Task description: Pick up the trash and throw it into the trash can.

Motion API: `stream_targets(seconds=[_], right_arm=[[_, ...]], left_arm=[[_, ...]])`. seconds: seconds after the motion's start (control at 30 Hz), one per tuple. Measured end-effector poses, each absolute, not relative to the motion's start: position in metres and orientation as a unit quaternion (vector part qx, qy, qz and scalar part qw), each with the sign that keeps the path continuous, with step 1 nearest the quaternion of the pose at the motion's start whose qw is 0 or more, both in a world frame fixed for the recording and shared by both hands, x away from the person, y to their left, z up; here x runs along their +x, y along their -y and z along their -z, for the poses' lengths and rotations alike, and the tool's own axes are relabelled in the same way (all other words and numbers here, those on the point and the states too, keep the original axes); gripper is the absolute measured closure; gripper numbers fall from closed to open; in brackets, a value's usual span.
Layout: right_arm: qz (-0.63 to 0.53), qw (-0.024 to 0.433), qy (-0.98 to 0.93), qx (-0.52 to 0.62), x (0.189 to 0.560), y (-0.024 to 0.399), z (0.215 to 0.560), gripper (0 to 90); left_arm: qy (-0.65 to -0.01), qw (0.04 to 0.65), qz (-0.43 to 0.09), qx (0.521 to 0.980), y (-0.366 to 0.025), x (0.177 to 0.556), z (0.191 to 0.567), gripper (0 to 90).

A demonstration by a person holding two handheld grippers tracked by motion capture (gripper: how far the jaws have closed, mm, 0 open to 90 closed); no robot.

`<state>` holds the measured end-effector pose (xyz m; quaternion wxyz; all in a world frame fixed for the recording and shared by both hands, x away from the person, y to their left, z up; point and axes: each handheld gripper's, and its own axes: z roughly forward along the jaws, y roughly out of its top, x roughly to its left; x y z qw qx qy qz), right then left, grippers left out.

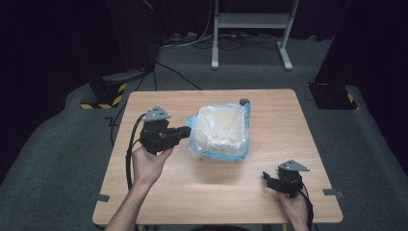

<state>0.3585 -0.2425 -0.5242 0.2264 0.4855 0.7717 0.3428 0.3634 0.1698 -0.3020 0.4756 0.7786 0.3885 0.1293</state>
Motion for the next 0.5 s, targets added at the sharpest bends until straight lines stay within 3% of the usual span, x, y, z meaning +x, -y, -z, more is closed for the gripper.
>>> stream_targets(seconds=[0.5], right_arm=[[-0.343,0.226,-0.772,0.486,0.358,0.243,0.524,31.2]], left_arm=[[-0.396,0.514,-0.112,0.752,-0.172,0.385,0.287,84.4]])
